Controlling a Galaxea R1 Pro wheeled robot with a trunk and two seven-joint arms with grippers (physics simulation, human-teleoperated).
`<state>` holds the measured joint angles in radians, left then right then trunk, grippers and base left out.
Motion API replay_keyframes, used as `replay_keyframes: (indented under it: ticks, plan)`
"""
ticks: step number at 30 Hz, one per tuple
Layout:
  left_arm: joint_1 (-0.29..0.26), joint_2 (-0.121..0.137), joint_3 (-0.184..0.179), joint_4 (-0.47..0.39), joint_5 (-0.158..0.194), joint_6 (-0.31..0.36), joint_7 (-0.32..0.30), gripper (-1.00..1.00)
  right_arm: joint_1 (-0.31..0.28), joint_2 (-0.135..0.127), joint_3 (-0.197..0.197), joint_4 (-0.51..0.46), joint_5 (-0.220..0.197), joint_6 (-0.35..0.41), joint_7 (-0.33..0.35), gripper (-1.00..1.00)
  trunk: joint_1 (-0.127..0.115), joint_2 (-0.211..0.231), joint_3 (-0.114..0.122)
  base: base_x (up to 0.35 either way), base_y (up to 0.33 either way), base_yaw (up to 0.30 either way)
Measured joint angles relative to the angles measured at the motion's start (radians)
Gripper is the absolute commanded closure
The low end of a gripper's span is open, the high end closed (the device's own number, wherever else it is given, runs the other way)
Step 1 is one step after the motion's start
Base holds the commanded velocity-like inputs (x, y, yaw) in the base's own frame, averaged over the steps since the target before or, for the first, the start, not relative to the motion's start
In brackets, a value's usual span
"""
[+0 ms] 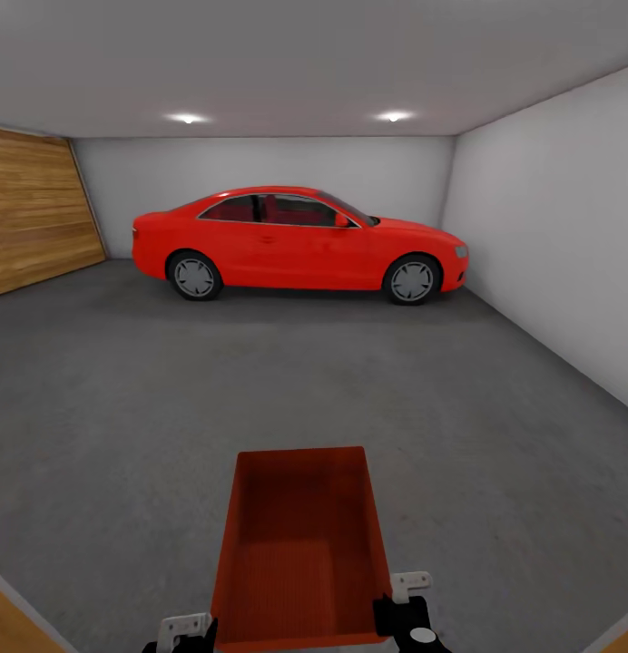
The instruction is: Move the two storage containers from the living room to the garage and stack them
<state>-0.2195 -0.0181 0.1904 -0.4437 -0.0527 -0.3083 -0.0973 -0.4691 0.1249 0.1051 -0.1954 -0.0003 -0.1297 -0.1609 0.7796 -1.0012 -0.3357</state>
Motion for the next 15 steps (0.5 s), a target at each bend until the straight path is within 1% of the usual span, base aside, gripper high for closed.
replay_keyframes:
  ticks: [3, 8, 15]
  plan:
    - [0.0, 0.0, 0.0, 0.0, 0.0, 0.0, 0.0, 1.0, 0.0, 0.0, -0.001, 0.001, 0.0, 0.0, 0.0, 1.0, 0.0, 0.0, 0.0, 0.087, 0.0, 0.0]
    - [0.0, 0.0, 0.0, 0.0, 0.0, 0.0, 0.0, 1.0, 0.0, 0.0, 0.0, 0.0, 0.0, 0.0, 0.0, 1.0, 0.0, 0.0, 0.0, 0.205, 0.0, 0.0]
    - [0.0, 0.0, 0.0, 0.0, 0.0, 0.0, 0.0, 1.0, 0.0, 0.0, 0.0, -0.001, 0.0, 0.0, 0.0, 1.0, 0.0, 0.0, 0.0, 0.054, 0.0, 0.0]
